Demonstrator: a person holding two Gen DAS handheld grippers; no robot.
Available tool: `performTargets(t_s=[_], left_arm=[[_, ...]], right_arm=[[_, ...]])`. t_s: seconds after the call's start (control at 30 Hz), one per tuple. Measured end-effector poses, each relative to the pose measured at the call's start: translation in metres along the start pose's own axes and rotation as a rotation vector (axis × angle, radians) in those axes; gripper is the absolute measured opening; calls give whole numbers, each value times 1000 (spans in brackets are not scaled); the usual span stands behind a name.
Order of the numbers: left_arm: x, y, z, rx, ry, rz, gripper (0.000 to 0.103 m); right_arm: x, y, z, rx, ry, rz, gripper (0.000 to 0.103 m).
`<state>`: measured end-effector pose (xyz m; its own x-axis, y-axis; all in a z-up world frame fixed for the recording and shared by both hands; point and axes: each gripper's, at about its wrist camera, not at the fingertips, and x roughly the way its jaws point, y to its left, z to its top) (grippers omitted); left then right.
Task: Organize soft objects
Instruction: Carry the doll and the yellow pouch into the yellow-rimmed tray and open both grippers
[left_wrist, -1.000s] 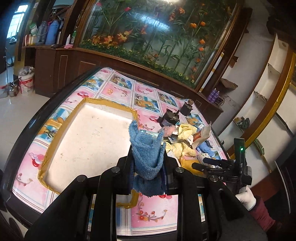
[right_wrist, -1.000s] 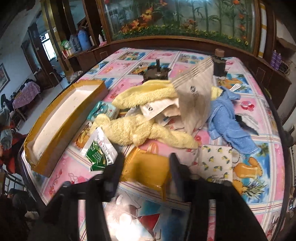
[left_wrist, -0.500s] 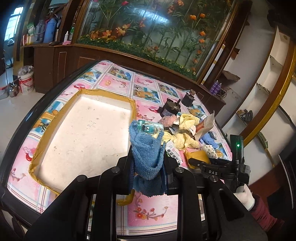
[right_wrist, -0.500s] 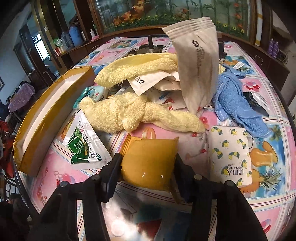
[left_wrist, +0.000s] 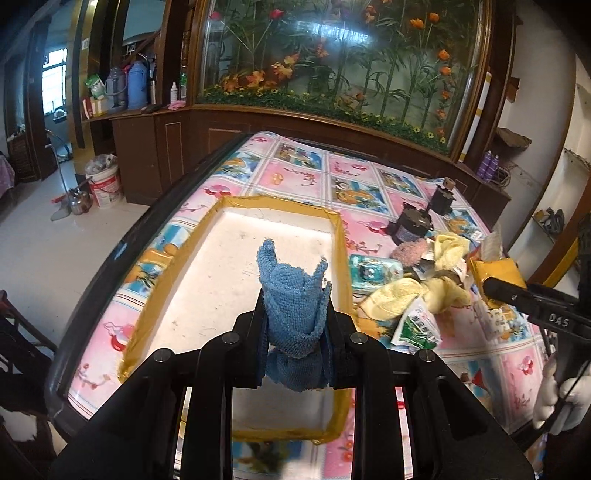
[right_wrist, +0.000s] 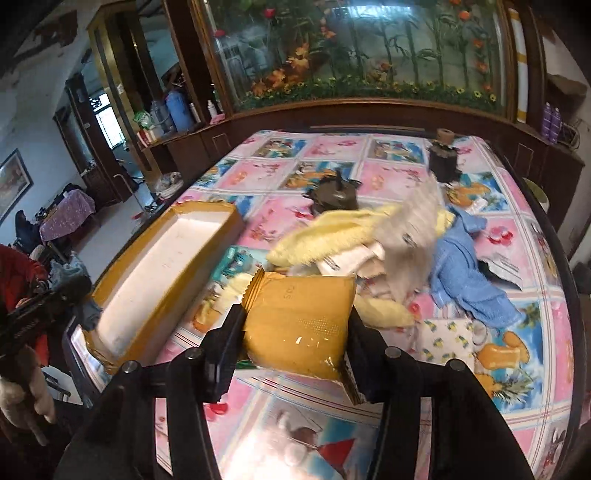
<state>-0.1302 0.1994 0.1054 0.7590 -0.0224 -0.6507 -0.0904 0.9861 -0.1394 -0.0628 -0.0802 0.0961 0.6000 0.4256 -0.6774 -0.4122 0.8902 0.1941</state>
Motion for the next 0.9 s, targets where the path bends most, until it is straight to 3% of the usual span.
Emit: performTargets(t_s=[0.27, 0.43, 0.9], left_arm=[[15, 27, 22, 31, -49, 132, 23], [31, 42, 33, 36, -49, 163, 23], [104, 46, 57, 83, 28, 205, 23]], right_arm=[[62, 84, 38, -169, 44, 105, 52], [102, 118, 46, -241, 77, 105, 52], [153, 137, 58, -258, 115, 22, 52]])
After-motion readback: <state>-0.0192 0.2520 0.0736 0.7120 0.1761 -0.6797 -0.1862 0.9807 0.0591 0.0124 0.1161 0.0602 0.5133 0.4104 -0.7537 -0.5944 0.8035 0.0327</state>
